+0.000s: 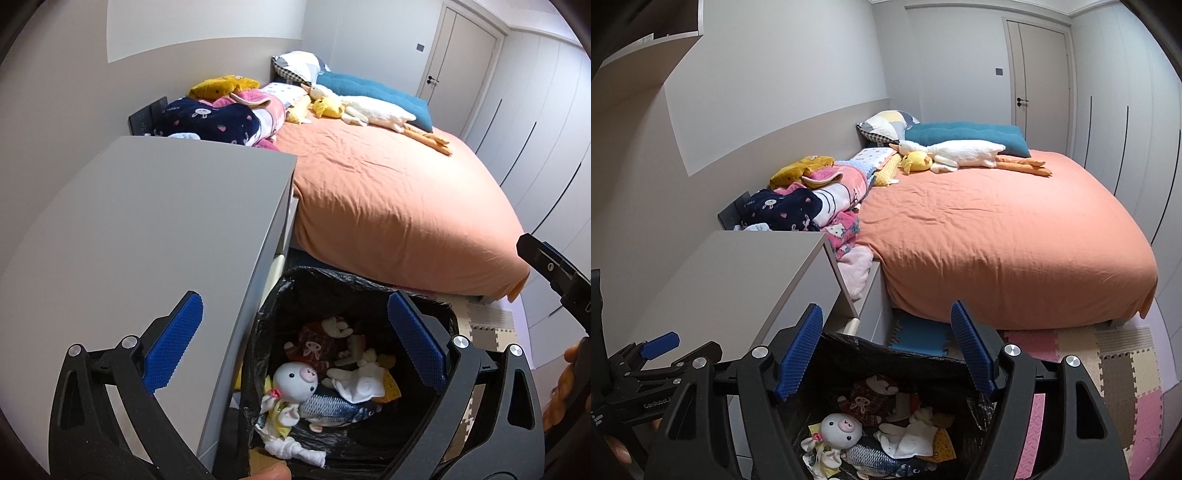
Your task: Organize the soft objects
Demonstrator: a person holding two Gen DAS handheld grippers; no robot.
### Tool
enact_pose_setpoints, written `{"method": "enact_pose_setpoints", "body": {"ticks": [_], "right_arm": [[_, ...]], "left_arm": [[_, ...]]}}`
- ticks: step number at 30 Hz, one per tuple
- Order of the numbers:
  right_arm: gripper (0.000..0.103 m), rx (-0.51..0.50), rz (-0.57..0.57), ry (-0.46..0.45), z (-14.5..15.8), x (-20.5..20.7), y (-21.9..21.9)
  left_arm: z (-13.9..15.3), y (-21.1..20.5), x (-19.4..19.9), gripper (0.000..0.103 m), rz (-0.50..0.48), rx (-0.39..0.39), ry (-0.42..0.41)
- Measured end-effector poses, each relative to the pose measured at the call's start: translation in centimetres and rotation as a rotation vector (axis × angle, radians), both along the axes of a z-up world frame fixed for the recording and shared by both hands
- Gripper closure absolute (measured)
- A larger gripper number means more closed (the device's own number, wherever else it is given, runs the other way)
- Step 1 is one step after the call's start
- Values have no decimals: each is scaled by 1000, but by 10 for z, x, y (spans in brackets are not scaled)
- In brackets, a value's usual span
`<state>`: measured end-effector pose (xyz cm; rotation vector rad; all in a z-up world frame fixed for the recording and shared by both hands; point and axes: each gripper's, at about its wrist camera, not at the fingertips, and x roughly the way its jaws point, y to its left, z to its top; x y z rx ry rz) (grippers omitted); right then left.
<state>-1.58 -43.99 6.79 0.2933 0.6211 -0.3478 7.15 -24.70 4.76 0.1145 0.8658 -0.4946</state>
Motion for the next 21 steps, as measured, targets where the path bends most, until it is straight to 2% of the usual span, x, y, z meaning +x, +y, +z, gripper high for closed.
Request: {"method": "enact_pose_setpoints", "body": {"ticks": [21], "right_arm": [[30,-1,-1,4,-2,-1,0]], "left_arm": [[-4,-5,-3,6,-25,21,-14]]}}
